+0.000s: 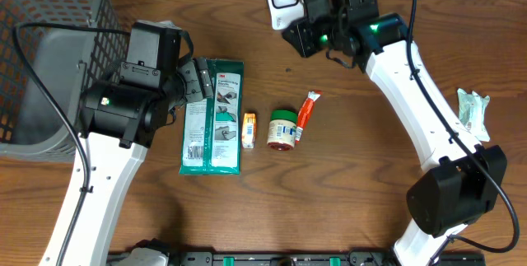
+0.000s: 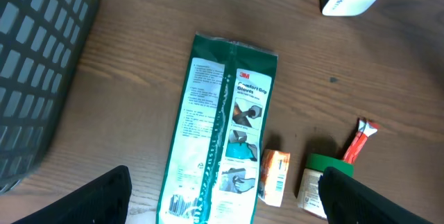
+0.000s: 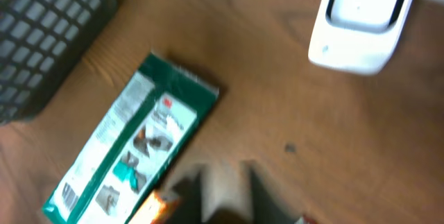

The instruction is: Scan the item barcode

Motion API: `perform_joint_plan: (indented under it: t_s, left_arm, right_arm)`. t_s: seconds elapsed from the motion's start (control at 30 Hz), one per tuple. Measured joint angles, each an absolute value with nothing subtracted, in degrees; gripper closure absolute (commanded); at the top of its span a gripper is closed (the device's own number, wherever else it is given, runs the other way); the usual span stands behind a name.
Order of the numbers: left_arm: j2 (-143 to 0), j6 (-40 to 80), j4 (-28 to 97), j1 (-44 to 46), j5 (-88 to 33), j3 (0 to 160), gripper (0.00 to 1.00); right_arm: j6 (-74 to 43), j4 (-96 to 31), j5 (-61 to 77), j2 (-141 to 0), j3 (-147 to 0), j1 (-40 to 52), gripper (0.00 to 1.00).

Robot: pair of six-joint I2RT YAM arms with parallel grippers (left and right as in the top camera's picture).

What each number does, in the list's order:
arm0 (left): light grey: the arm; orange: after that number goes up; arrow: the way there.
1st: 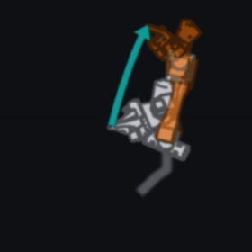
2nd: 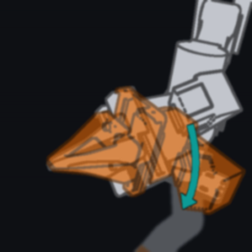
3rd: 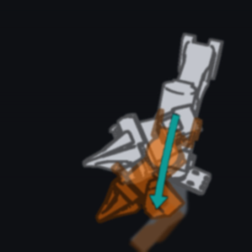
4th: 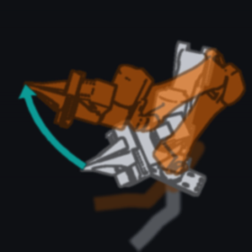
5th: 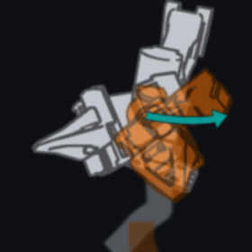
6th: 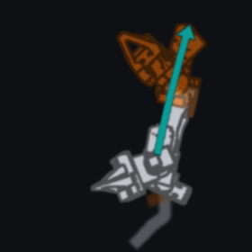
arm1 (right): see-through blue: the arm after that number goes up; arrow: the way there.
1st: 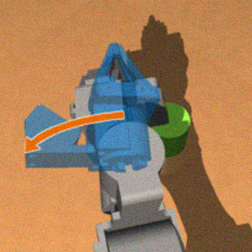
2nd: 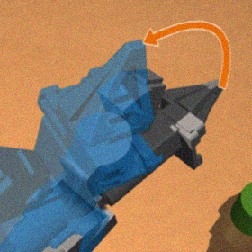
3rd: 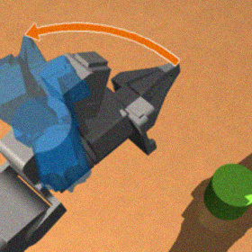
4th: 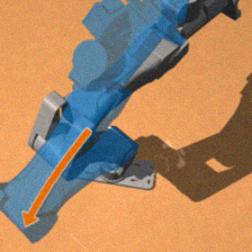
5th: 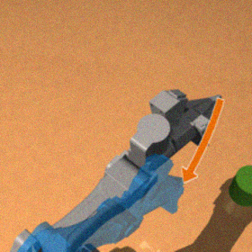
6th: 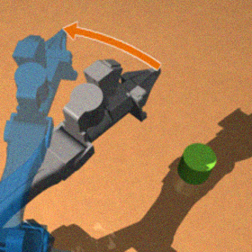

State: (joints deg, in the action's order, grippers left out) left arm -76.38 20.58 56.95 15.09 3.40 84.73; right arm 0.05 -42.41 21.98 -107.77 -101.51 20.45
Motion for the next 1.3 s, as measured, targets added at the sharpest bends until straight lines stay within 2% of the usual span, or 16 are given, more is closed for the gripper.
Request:
perform_joint_plan:
  t_s: [0.27, 0.3, 0.33, 0.37, 0.4, 0.47, 0.53, 0.93, 1.03, 1.07, 1.2, 1.3]
  left_arm:
    - [-76.4, 20.6, 57.0, 15.1, 3.4, 84.7, 0.14]
    - [-76.4, 20.6, 57.0, 15.1, 3.4, 84.7, 0.14]
    - [-76.4, 20.6, 57.0, 15.1, 3.4, 84.7, 0.14]
    - [-76.4, 20.6, 57.0, 15.1, 3.4, 84.7, 0.14]
    - [-76.4, 20.6, 57.0, 15.1, 3.4, 84.7, 0.14]
    - [-76.4, 20.6, 57.0, 15.1, 3.4, 84.7, 0.14]
    - [-76.4, 20.6, 57.0, 15.1, 3.4, 84.7, 0.14]
    - [-76.4, 20.6, 57.0, 15.1, 3.4, 84.7, 0.14]
    - [-76.4, 20.6, 57.0, 15.1, 3.4, 84.7, 0.14]
    - [-76.4, 20.6, 57.0, 15.1, 3.4, 84.7, 0.14]
    - [-76.4, 20.6, 57.0, 15.1, 3.4, 84.7, 0.14]
    - [-76.4, 20.6, 57.0, 15.1, 3.4, 84.7, 0.14]
  right_arm:
    - [-4.4, -61.2, 21.2, -107.8, -101.5, 20.4, 0.98]
    - [-6.5, -63.5, 21.2, -107.8, -101.5, 20.4, 0.95]
    - [-8.4, -65.1, 21.1, -107.8, -101.5, 20.4, 0.85]
    - [-11.0, -67.1, 21.1, -107.8, -101.5, 20.4, 0.71]
    - [-13.0, -68.7, 21.1, -107.8, -101.5, 20.4, 0.51]
    - [-16.0, -70.8, 21.1, -107.8, -101.5, 20.4, 0.28]
    - [-17.9, -72.1, 21.0, -107.8, -101.5, 20.4, 0.01]
    - [-21.4, -73.1, 21.1, -107.8, -101.5, 20.4, 0.01]
    - [-21.7, -72.5, 21.1, -107.8, -101.5, 20.4, 0.39]
    - [-21.7, -72.3, 21.0, -107.8, -101.5, 20.4, 0.44]
    - [-24.0, -72.2, 20.5, -107.8, -101.5, 20.5, 0.40]
    - [-28.0, -72.4, 17.5, -107.8, -101.5, 21.7, 0.27]
